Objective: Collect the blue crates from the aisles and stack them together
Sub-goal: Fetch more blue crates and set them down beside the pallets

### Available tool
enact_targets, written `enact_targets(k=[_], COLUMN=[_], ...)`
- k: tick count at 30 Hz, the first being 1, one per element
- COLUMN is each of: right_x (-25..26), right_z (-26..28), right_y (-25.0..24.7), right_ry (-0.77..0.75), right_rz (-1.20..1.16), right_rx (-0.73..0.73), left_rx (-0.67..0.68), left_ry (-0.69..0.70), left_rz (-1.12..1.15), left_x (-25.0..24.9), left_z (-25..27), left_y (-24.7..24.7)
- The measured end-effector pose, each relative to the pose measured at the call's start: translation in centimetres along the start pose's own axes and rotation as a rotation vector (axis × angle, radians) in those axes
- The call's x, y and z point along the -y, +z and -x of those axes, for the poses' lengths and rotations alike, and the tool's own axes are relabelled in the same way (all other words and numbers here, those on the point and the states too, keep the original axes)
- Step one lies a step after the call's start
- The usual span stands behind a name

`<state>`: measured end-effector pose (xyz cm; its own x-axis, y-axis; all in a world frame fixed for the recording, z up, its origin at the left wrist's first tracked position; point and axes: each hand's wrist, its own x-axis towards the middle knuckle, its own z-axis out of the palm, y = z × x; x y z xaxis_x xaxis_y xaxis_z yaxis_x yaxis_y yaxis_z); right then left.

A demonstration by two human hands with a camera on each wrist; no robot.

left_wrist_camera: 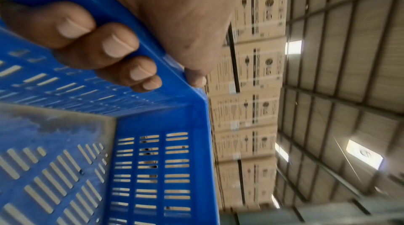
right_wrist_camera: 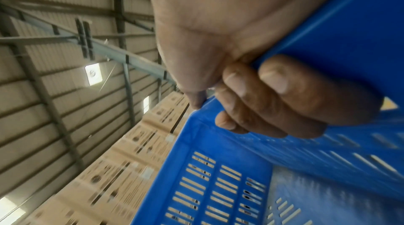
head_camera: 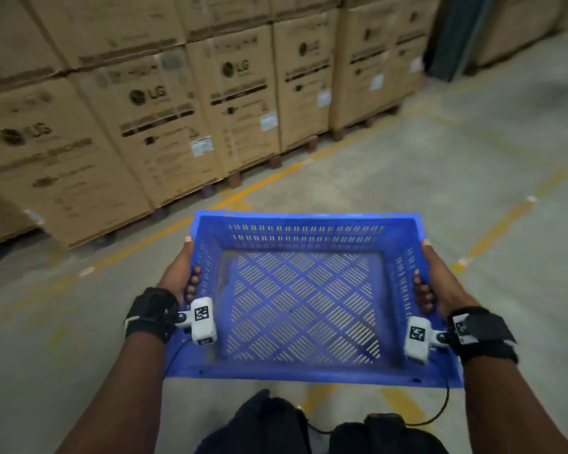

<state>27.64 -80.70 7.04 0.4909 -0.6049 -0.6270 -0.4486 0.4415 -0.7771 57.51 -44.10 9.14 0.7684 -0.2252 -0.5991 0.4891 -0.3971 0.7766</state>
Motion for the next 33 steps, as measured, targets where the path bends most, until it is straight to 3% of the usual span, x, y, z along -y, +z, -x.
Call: enact_targets(k=[9, 19, 26, 33], right_x=[-6.7, -15.5, -18.8, -18.8], right_z=[8.1, 16.9, 19.1, 18.4], right_y=[-8.3, -10.2, -14.7, -23.4], right_ry=[0.019, 0.121, 0.139, 0.136], right_rz=[-0.379, -0.664, -0.706, -0.67], right_rx=[-0.38, -0.675, -0.778, -0.806], left_rx=[0.454, 0.746, 0.832, 0.837], left_ry=[0.108, 0.1, 0.105, 0.128], left_rz=[-0.284, -0.544, -0.638, -0.619], left_x=[-8.3, -7.9, -6.6, -6.2], left_z=[-4.9, -3.2, 0.2, 3.3], left_y=[15.5, 28.0, 36.4, 45.8])
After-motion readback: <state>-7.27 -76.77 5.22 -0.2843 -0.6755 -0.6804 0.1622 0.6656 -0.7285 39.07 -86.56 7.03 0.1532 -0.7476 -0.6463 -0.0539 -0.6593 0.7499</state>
